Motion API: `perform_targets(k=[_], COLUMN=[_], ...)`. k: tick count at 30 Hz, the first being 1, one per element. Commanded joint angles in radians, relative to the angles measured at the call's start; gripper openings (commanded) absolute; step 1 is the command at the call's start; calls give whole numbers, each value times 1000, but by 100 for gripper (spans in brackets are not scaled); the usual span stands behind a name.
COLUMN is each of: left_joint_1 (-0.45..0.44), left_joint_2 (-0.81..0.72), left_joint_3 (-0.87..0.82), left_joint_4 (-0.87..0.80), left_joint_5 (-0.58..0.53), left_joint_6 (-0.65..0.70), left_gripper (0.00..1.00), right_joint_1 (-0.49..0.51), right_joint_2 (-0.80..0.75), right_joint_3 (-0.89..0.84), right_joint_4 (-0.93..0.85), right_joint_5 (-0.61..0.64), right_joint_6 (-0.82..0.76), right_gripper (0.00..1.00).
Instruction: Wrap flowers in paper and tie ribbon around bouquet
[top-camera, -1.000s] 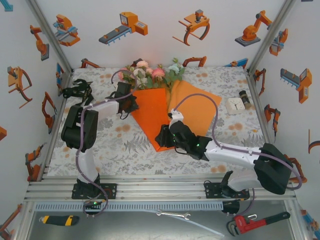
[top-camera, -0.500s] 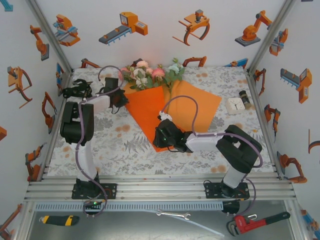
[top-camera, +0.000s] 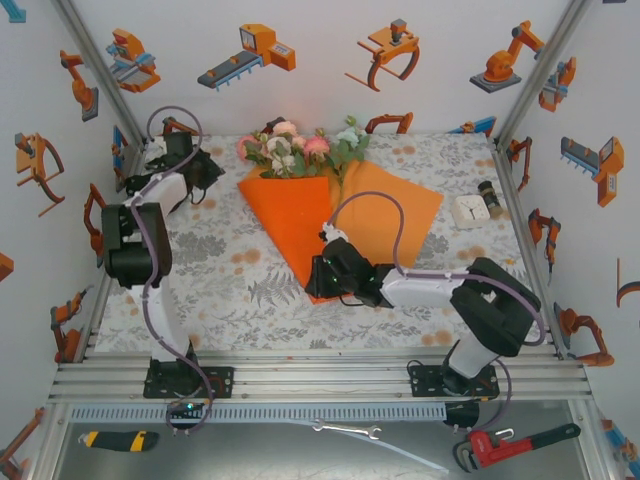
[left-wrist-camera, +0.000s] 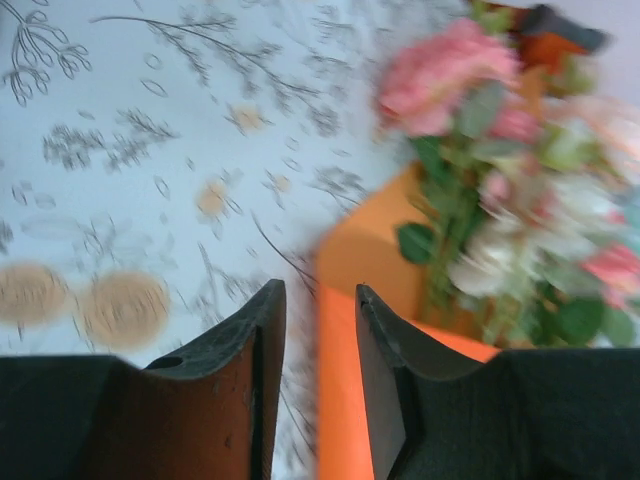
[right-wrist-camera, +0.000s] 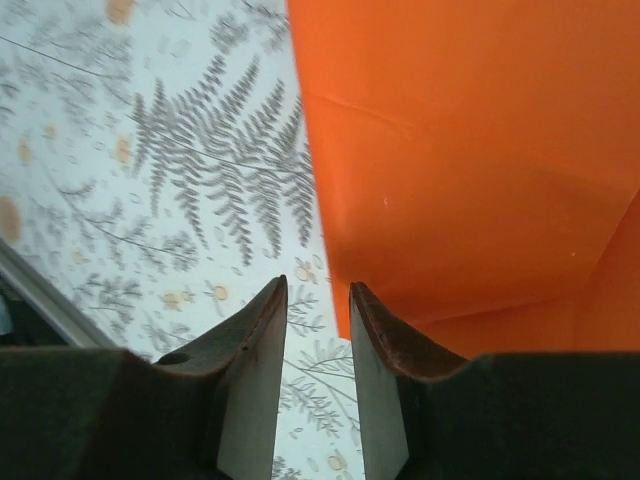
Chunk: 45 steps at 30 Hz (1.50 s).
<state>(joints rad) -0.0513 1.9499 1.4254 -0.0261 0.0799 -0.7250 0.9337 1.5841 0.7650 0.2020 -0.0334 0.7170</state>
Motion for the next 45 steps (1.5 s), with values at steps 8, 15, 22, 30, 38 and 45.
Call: perform_targets(k=[8,15,22,30,38,45], left_joint_1=[-344,-697,-876,-889,-889,-891], left_joint_2=[-531,-487,-269,-182,-189,-188], left_joint_3=[-474,-536,-413,-398,-439,-439], left_joint_4=[-45,-74,-76,-75,-59,-57], left_joint_5=[-19,-125,-217,-242,-250,-250], left_joint_6=[33,52,67,73,50,41], left_gripper=[40,32,30,29,29,28], right_joint_1=[-180,-522,-865,-917,-855,-825], right_joint_2=[-137,-317,-338,-235,-81,-182], right_joint_3=[13,-117,-186,-238,-271,-284], right_joint_4=[-43,-175,-251,-175,21,101], right_joint_5=[2,9,-212,-364,-442,-467], right_joint_6=[-5,-41,-87,-91,4,108], right_gripper=[36,53,86,88,86,80])
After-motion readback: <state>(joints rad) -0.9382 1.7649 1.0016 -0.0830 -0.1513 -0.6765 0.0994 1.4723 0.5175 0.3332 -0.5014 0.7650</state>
